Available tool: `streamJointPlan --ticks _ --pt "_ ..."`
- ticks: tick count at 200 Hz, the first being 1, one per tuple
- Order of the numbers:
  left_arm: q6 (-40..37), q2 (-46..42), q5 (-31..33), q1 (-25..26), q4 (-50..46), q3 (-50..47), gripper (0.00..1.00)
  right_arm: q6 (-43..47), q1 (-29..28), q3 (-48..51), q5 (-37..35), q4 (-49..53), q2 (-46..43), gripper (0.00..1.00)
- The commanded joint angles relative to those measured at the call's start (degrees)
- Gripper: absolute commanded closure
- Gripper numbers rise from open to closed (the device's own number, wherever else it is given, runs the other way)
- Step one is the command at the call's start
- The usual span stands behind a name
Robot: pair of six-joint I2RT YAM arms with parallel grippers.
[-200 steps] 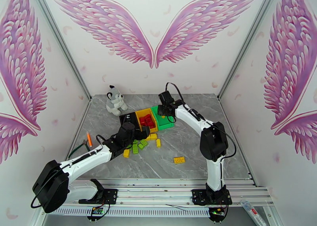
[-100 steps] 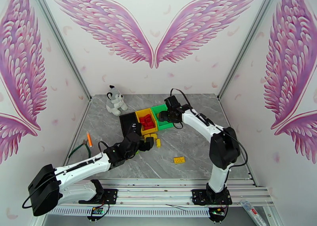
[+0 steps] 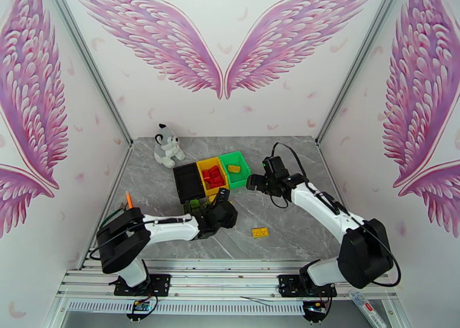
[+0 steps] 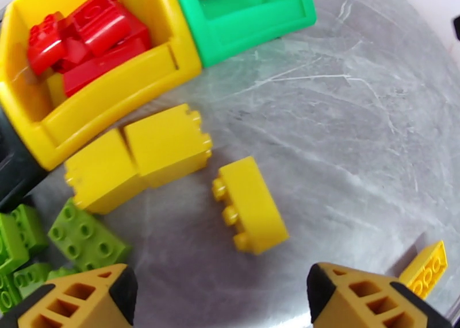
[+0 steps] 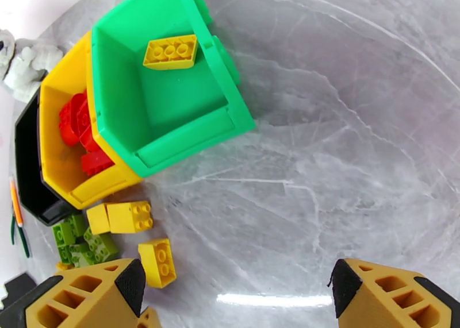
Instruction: Sort the legos into containers by color
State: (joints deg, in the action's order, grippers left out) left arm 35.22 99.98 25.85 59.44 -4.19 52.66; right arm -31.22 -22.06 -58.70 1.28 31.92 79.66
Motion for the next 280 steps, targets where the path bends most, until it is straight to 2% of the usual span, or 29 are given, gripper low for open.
streamJointPlan --ticks 1,19,46,63,90,116,144,163,185,242,280 --pt "0.41 4.39 1.87 0.29 -2.21 5.51 0.19 -2.46 1.1 2.47 2.92 -4.43 -2.57 0.06" --pt "0.7 8.06 3.5 0.23 -4.24 8.66 0.21 -3.78 1.76 2.0 1.66 -3.4 -1.51 0.05" --pt "1.25 10.76 5.12 -0.12 -4.21 10.08 0.23 -6.62 2.16 -1.59 -4.49 3.06 1.67 0.03" --pt "1.25 11.86 5.62 -0.2 -4.09 10.84 0.25 -6.38 2.19 -3.47 -4.68 5.22 3.6 0.01" --pt "0.43 12.6 6.43 -0.37 -4.17 12.1 0.34 -6.0 2.18 -2.77 -4.66 4.01 3.34 0.01" --pt "-0.57 12.83 5.91 -0.69 -4.29 12.91 0.44 -6.05 2.21 -0.55 -7.49 1.68 1.5 0.01" --pt "-1.2 13.2 4.97 -0.77 -3.57 13.08 0.54 -5.67 2.72 2.0 -4.99 -2.32 -0.67 0.01" --pt "-1.41 14.07 4.43 -0.73 -3.72 13.59 0.56 -4.23 2.92 0.55 -3.19 -0.58 -0.51 0.0" --pt "-1.49 14.7 4.61 -0.73 -3.87 13.87 0.58 -2.05 2.92 -0.39 -2.51 0.5 -0.53 0.08" --pt "-3.26 10.44 3.45 -0.46 -3.54 13.17 0.82 -0.31 3.07 3.65 -3.11 -3.5 -6.96 0.14" --pt "-5.7 5.48 0.99 -2.31 -5.15 14.58 0.83 1.21 3.03 5.37 -2.02 -5.8 -8.66 0.15"
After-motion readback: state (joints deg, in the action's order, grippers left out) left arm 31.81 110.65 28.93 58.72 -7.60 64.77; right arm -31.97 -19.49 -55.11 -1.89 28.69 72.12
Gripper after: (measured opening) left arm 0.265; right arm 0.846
